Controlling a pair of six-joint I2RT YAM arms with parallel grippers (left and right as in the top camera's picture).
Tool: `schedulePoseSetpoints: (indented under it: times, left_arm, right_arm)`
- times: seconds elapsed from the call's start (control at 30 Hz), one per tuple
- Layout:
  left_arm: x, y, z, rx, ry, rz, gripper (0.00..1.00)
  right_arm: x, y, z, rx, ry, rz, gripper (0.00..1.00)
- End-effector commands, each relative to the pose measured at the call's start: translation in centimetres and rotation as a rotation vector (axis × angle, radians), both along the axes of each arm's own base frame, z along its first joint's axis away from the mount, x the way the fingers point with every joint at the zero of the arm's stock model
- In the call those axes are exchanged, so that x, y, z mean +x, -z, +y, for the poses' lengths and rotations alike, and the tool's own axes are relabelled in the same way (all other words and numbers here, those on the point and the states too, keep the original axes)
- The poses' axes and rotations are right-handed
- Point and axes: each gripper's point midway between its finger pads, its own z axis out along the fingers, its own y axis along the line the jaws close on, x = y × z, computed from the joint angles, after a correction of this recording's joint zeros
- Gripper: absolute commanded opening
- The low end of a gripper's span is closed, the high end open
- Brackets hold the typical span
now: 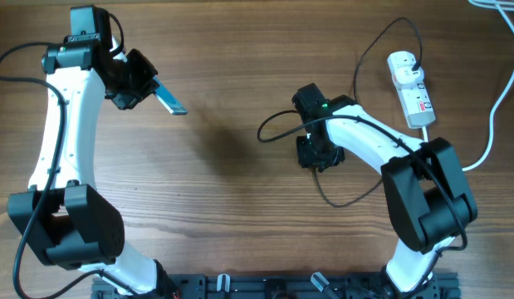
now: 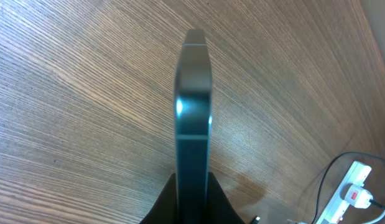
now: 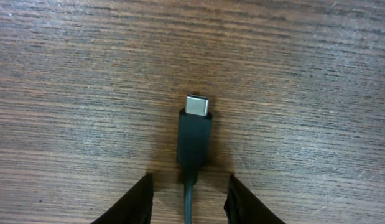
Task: Plug charger to phone and switch on socket
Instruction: 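Move the right gripper down and grasp the black USB-C plug, then raise the plug with the right gripper toward the phone's bottom port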
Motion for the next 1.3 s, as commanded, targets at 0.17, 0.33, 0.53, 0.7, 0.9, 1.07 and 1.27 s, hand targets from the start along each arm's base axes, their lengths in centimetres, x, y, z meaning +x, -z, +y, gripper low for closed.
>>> schedulePoseSetpoints:
  times: [0.17,0.33,0.53,0.7,0.9,1.07,1.27]
  left_arm:
    - [0.2,-0.5,-0.1,0.005,0.006,-0.017,0.04]
    - [0.2,-0.5,-0.1,0.005,0.006,-0.017,0.04]
    - [0.2,-0.5,-0.1,0.004,0.006,-0.017,0.04]
    - [0.2,-0.5,-0.1,0.004,0.006,-0.018,0.04]
    - [1.1,-1.7,-2.5,-0.087,0.169,-0.112,0.04]
    - [1.8,-5.9,-7.7,-0.339,0.449,-0.336,0.04]
    - [2.0,-9.8,-12.3,-0.507,0.622,-0.506,0.04]
  right_arm:
    - [-0.2,1.4,-0.4,-0.020,0.009,0.009,0.26]
    - [-0.6,1.3,-0.1,-0.003,0.011,0.027,0.15]
    - [-0.7,1.3,-0.1,-0.004,0.011,0.030,0.12]
    - [0.0,1.4,0.2,0.007,0.037,0.006,0.06]
    - [1.6,0.3,1.0,0.033,0.031,-0.045,0.04]
    - [2.7,-7.1,4.4,0.237,-0.030,-0.118,0.04]
    - [0.1,-18.4,6.9,0.507,-0.172,-0.284,0.04]
